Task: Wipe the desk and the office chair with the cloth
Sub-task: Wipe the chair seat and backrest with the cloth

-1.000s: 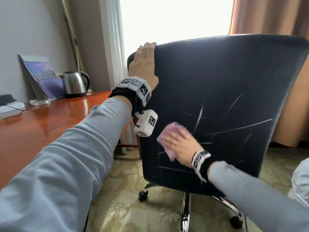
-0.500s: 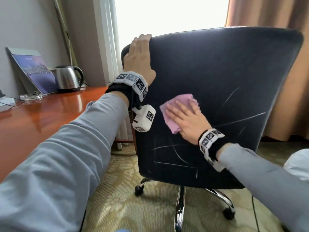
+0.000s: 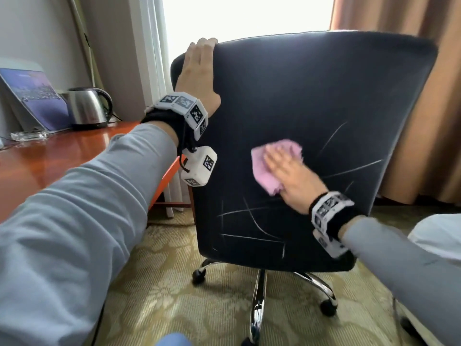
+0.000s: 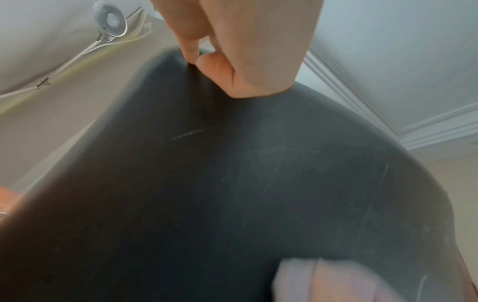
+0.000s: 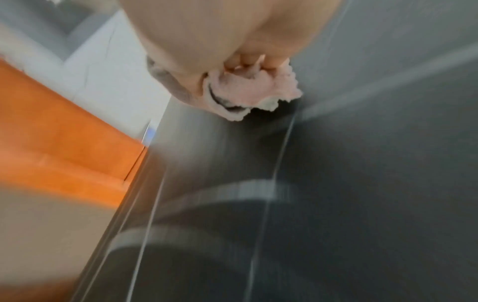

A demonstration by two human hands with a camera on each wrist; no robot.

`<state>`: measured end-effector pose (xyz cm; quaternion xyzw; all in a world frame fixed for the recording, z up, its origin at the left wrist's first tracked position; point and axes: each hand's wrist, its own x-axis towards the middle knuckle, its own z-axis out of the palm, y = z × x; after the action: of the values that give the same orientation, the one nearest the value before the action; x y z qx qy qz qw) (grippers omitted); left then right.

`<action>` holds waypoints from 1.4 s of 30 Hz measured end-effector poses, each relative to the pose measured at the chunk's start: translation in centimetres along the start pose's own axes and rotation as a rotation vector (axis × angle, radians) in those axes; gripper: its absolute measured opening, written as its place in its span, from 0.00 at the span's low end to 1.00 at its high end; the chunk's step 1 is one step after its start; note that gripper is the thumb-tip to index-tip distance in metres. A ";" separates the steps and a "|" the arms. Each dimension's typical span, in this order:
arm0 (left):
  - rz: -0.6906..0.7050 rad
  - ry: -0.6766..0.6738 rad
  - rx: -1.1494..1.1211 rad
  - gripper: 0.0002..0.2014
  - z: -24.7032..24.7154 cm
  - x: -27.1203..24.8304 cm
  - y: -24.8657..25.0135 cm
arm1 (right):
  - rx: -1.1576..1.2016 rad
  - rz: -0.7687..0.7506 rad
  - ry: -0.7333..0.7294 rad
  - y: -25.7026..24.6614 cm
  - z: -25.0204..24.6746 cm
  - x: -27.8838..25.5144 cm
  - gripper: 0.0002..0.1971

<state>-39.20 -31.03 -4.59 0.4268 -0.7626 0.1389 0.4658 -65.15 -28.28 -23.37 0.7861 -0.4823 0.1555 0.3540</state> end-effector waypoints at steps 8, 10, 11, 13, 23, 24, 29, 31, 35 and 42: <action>-0.016 0.056 -0.032 0.44 0.4 0.0 -0.3 | 0.057 0.140 0.106 -3.7 3.2 -2.7 0.38; -0.012 0.054 -0.031 0.45 0.5 -0.1 -0.4 | -0.024 0.092 -0.053 -4.2 4.8 -5.4 0.44; -0.013 0.053 -0.026 0.45 0.6 -0.2 -0.4 | -0.054 0.068 -0.057 -3.5 4.5 -5.4 0.45; -0.013 0.047 -0.028 0.46 1.0 -0.2 -0.4 | -0.078 0.118 0.016 -1.7 2.1 -3.7 0.44; 0.007 0.084 -0.050 0.46 1.3 -0.5 -0.3 | -0.088 0.109 -0.012 -5.5 5.3 -5.5 0.36; 0.005 0.079 -0.054 0.47 1.3 -0.5 -0.3 | -0.093 0.096 -0.034 -5.4 5.3 -5.9 0.36; -0.025 0.059 0.131 0.42 1.3 -0.1 1.1 | -0.091 0.342 0.206 2.1 -2.7 -1.2 0.44; 0.040 0.096 0.211 0.39 1.6 0.4 3.5 | 0.005 0.445 0.408 5.5 -6.4 0.4 0.40; 0.372 0.072 0.290 0.37 4.7 1.3 11.2 | 0.099 0.293 0.423 3.4 -2.8 -1.2 0.36; 0.394 0.202 0.414 0.41 8.4 1.8 12.3 | 0.063 -0.050 0.194 5.2 0.5 -6.4 0.24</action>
<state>-54.07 -29.73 -5.23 0.3404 -0.7360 0.4209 0.4065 -72.81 -25.98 -25.34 0.7897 -0.4212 0.2369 0.3779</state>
